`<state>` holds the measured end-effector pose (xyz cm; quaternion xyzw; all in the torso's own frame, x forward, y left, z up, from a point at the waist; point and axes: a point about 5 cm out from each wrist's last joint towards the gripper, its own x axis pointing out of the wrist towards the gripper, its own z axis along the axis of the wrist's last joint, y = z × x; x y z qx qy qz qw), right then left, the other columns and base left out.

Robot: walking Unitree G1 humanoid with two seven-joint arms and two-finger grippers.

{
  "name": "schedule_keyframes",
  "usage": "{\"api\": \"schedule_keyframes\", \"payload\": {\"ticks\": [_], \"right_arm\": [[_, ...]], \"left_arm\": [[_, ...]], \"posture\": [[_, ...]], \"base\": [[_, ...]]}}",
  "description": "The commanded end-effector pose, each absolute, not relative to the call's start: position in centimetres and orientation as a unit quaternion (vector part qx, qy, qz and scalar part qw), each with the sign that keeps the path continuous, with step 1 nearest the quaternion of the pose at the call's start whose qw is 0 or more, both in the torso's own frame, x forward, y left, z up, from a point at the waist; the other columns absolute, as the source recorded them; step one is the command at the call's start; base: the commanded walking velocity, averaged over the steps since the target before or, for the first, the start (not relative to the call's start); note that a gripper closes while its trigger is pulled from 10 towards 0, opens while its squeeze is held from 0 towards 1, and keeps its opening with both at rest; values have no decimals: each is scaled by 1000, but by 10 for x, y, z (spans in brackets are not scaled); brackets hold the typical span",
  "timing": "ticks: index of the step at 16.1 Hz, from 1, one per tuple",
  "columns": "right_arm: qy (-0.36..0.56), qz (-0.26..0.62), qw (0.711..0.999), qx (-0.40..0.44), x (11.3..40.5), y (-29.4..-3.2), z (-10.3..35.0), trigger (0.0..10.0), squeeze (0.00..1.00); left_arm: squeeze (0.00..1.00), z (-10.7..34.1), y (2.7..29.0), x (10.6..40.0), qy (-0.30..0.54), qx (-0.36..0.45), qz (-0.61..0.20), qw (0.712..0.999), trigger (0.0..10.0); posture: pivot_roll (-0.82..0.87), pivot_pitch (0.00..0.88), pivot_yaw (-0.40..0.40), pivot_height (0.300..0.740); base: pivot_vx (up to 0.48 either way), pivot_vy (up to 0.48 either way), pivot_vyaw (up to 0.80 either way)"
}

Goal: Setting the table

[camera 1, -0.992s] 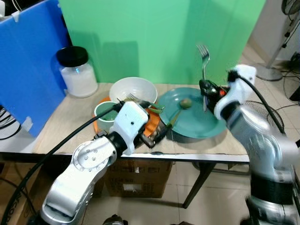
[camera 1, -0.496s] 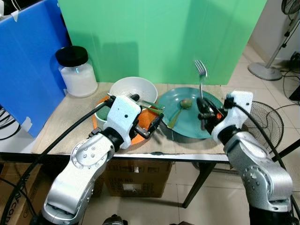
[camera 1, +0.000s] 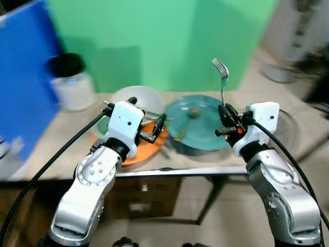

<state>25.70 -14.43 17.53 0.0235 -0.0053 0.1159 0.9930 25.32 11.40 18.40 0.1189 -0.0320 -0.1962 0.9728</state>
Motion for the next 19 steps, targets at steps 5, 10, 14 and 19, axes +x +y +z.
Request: {"api": "schedule_keyframes", "payload": {"ticks": [5, 10, 14, 19], "right_arm": [[-22, 59, 998, 1, 256, -152, 181, 10000, 0], [11, 45, 999, 9, 258, -153, 177, 10000, 0], [23, 44, 999, 2, 257, -154, 175, 10000, 0], [30, -9, 1000, 1, 257, -162, 173, 10000, 0]], "left_arm": [[0, 185, 119, 255, -37, 119, -167, 978, 10000], [0, 186, 122, 257, -43, 106, -149, 982, 10000], [0, 185, 122, 256, -38, 103, -150, 983, 10000], [0, 179, 130, 256, -31, 98, -130, 986, 10000]], "posture": [[112, 0, -15, 740], [113, 0, -23, 740], [114, 0, -25, 740], [108, 0, -19, 740]], "base": [[0, 0, -800], [0, 0, -756], [0, 0, -758], [0, 0, -764]]}}
